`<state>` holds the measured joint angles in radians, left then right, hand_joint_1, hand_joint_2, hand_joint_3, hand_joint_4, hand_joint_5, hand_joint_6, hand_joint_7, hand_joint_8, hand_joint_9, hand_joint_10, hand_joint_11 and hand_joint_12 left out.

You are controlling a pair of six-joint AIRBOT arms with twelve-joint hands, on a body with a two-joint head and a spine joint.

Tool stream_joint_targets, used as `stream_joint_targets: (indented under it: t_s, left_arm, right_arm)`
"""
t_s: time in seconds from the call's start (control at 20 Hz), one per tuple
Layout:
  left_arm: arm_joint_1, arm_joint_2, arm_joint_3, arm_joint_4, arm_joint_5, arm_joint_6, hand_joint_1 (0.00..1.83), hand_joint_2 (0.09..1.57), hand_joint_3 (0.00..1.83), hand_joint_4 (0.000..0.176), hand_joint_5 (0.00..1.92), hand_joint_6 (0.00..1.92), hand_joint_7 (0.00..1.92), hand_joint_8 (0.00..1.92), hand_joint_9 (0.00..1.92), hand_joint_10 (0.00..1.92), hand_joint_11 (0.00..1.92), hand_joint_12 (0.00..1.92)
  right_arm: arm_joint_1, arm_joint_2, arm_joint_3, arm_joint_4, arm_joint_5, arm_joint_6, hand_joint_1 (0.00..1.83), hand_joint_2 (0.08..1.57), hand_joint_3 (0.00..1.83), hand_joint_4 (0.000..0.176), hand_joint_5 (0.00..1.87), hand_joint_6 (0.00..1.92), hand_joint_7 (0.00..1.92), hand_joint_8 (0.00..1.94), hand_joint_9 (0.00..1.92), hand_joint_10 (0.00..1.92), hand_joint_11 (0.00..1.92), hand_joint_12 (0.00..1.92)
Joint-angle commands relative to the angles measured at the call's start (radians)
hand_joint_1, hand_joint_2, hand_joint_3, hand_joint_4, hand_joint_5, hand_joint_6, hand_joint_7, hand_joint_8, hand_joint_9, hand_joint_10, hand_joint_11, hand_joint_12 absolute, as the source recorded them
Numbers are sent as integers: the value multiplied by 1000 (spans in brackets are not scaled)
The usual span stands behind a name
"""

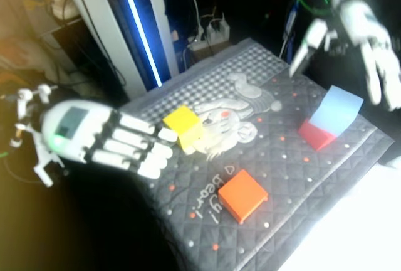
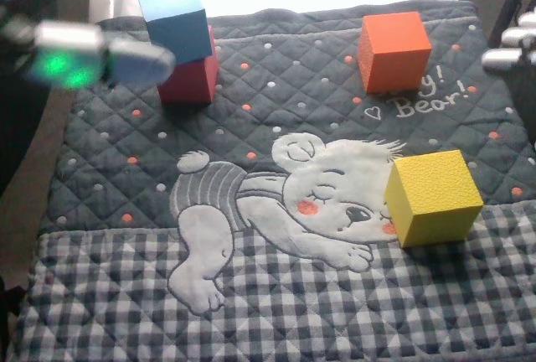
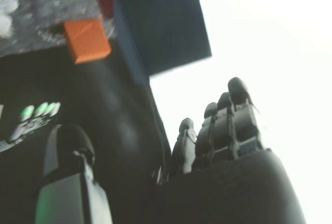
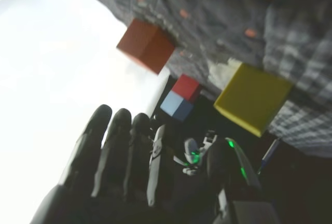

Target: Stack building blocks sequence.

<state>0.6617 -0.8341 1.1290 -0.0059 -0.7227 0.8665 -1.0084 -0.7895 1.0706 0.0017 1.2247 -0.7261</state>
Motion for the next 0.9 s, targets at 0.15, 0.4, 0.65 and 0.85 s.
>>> stream_joint_targets:
  t_s: [0.15,0.4,0.65,0.85]
  left_arm:
    - [170,112,-136,-102,-421,11,698,933,6,144,115,22,0,0,0,0,2,1]
    - [370,122,-231,-156,-580,-11,707,860,0,137,119,11,9,3,0,0,18,11]
    - [529,86,-231,-288,-697,-88,714,887,0,125,118,4,31,7,8,3,49,23]
    - [564,72,-230,-317,-715,-115,788,926,0,98,152,4,35,1,23,3,7,193]
  right_arm:
    - [62,4,-5,-44,132,7,759,1281,0,72,368,0,346,0,255,0,204,147]
    - [165,-41,18,-168,42,68,714,1227,0,57,400,5,414,3,342,5,340,128]
    - [235,-133,61,-305,-91,150,575,1229,6,89,286,0,288,1,249,2,254,36]
    - [235,-136,59,-338,-154,153,450,1053,0,142,117,0,117,0,33,0,29,0]
